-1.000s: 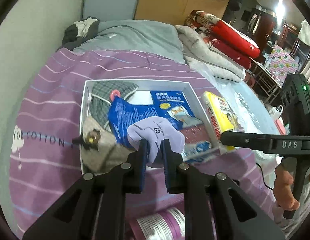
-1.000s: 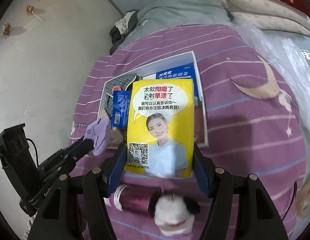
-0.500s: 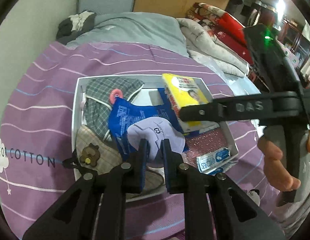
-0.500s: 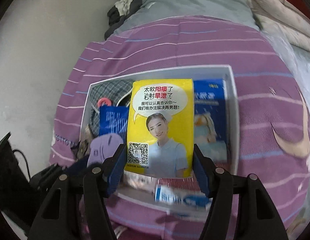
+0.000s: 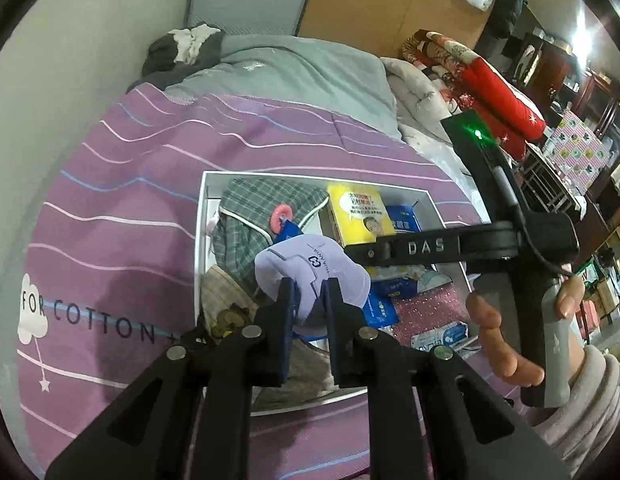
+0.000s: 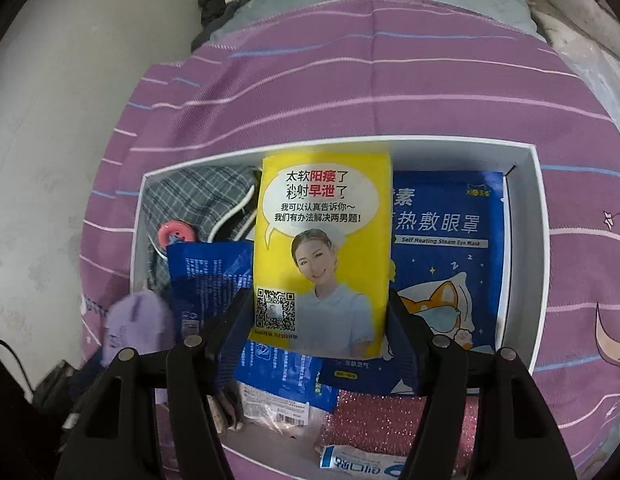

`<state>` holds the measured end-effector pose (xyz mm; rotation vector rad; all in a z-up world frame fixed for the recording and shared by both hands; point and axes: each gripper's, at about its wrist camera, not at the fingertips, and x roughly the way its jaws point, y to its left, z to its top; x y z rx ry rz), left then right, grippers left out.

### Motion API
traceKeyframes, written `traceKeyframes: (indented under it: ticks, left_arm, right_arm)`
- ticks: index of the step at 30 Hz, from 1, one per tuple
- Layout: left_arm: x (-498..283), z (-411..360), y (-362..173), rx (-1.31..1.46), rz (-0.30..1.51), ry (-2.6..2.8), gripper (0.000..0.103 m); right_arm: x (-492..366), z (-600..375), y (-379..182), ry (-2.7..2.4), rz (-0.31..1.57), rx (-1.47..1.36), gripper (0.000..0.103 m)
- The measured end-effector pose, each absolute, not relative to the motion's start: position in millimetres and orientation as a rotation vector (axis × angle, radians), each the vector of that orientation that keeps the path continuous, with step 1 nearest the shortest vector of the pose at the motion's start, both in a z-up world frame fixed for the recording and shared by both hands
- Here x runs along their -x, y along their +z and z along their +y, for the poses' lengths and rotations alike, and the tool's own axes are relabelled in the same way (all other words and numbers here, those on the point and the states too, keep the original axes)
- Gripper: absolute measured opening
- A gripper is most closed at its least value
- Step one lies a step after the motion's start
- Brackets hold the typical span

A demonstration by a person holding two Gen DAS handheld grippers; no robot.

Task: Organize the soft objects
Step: 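Lower the pad and yellow box into the white box and open both grippers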

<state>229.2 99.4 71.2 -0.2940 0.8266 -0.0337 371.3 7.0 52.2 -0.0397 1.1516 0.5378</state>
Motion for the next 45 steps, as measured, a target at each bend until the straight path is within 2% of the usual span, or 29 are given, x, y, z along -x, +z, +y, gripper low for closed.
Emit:
traceKeyframes:
  ticks: [6,9,13,20,22,26,29,38,45]
  left_arm:
    - [-231,108,68,0.316,0.835,-0.008,0.016]
    - [-233,108,67,0.32,0.838,-0.008,0.016]
    - [-236,105,67,0.308,0.84,0.001,0.016]
    - [-245,104,69,0.323,0.825,-0.005,0.016]
    - [-250,103,70,0.333,0.82,-0.005,0.016]
    - [-257,99,73,0.363,0.806,-0.015,0.016]
    - [-262,95,76,0.361,0.796,-0.015,0.016]
    - [-265,92,77,0.354,0.78,0.016,0.016]
    - [-275,83,77,0.324,0.771,0.035,0.016]
  right_arm:
    - [-367,13,54,0.547,1.164,0.077,0.068]
    - [-372,6,56,0.592,1.211,-0.02,0.068]
    - [-380,-14,58,0.615,1.241,-0.171,0.075]
    - [-377,-39,69,0.532,1.149,-0.163,0.075]
    - [-380,-43,73,0.5,1.111,-0.164,0.069]
    - [-389,-34,67,0.464,1.12,-0.155,0.036]
    - [-392,-24,57,0.462,1.144,-0.18,0.024]
    - [-387,-21,41,0.478,1.181,-0.324,0.024]
    - [-384,-39,57,0.492,1.155,-0.406,0.024]
